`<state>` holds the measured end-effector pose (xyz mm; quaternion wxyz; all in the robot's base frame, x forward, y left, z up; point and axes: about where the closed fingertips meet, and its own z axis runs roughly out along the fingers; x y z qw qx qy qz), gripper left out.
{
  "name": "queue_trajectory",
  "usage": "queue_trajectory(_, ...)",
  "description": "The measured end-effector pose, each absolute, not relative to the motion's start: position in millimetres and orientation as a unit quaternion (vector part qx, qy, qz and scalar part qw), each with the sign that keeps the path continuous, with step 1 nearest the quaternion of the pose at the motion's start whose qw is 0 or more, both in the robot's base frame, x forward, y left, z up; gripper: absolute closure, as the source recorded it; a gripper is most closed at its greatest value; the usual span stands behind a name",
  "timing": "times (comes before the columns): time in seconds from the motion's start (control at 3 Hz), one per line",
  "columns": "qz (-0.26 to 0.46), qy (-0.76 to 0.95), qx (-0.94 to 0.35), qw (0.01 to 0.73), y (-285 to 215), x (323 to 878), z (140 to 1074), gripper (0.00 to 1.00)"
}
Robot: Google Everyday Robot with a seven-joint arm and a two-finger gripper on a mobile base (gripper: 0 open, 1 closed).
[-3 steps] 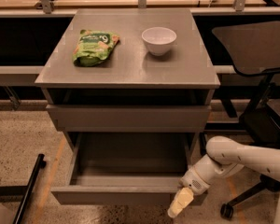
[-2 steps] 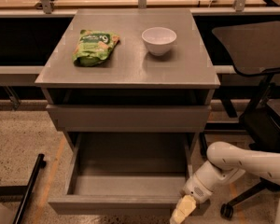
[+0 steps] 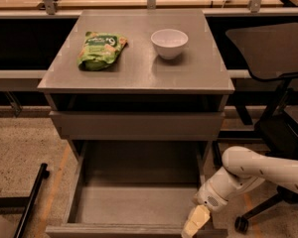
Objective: Open middle drawer
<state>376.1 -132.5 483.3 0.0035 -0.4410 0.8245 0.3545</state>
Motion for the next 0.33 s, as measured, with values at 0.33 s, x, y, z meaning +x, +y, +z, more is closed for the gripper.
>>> queue_trajectory(0.33,0.345,0.826,-0.446,0.011,-133.3,381.7,495.4,0.00)
